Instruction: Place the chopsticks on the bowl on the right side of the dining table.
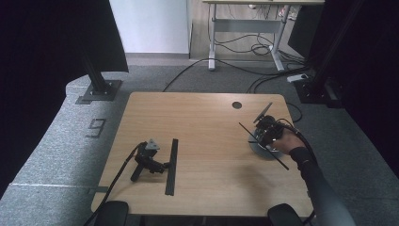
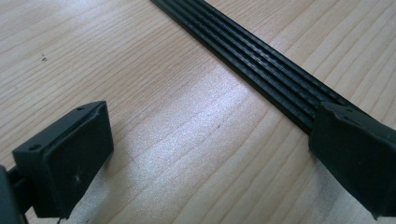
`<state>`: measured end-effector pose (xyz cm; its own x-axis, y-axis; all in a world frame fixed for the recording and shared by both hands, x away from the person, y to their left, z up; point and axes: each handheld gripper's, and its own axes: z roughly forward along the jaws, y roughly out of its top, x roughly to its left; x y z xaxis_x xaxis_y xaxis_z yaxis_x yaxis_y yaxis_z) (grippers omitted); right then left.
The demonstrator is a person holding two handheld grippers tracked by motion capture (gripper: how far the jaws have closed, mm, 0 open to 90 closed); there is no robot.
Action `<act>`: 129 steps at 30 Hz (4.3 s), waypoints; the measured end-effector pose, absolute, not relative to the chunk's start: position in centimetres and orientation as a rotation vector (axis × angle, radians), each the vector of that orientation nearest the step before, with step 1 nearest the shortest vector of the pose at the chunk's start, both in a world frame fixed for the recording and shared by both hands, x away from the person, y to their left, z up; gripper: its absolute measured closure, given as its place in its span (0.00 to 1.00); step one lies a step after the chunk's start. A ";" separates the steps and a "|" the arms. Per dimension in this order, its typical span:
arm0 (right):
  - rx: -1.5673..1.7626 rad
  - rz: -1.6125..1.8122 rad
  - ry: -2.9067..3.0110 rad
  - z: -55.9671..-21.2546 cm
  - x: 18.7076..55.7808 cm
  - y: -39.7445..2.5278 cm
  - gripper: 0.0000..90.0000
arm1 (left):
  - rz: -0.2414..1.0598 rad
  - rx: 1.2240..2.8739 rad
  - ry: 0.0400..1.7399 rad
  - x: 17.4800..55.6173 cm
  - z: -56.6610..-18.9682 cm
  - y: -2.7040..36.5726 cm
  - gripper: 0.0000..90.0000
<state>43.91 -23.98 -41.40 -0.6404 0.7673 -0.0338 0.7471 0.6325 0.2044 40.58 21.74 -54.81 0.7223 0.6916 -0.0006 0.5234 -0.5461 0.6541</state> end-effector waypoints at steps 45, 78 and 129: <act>1.403 0.447 2.553 -44.7 46.3 -27.9 0.47 | 0.339 2.283 0.916 40.6 -54.8 21.7 0.00; 1.524 0.832 1.976 -49.1 41.0 -31.8 0.00 | 0.339 2.283 0.915 40.6 -54.8 21.7 0.00; 1.699 0.741 1.765 -50.6 41.0 -38.5 0.00 | 0.339 2.283 0.915 40.6 -54.8 21.7 0.00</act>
<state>41.04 -38.54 -50.60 -0.0265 0.9993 -0.0263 0.6813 0.0373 0.7311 40.58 21.74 -54.80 0.7235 0.6904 -0.0003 0.5230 -0.5478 0.6530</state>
